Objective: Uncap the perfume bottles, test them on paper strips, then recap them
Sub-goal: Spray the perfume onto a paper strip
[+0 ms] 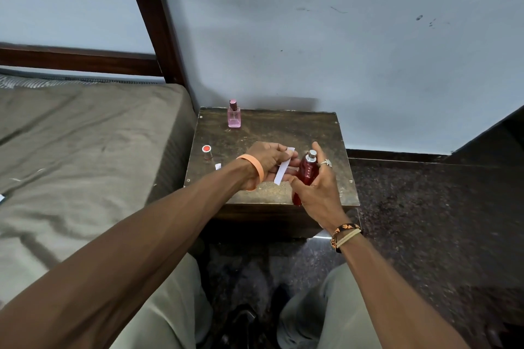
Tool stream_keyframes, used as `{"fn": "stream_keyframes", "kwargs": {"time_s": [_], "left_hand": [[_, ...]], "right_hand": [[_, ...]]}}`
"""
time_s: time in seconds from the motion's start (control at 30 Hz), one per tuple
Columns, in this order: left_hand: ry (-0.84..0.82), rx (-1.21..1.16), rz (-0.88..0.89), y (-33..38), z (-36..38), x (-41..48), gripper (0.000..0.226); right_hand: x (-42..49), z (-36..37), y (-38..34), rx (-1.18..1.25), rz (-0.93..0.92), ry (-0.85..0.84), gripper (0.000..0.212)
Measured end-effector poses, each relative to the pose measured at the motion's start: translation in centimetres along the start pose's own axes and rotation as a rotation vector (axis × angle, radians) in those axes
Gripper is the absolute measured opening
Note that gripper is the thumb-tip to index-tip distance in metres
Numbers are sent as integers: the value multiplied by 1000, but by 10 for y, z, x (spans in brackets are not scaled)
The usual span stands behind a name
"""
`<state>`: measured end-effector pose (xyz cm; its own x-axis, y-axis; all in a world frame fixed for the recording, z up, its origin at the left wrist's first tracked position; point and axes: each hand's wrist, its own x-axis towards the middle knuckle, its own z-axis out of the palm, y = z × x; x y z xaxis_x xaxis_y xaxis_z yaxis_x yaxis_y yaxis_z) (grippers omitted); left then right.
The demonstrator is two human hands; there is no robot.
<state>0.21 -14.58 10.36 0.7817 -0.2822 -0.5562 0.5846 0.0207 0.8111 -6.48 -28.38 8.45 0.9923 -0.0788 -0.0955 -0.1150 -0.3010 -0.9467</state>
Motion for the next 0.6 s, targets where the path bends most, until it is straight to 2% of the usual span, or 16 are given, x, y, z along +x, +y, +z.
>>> {"fn": "stream_keyframes", "kwargs": {"time_s": [0.3, 0.6], "left_hand": [[24, -40, -9, -20, 25, 34, 11], [37, -50, 7, -25, 59, 74, 12]], "right_hand": [[17, -13, 24, -11, 58, 54, 88], [54, -38, 47, -34, 83, 140, 91]]}}
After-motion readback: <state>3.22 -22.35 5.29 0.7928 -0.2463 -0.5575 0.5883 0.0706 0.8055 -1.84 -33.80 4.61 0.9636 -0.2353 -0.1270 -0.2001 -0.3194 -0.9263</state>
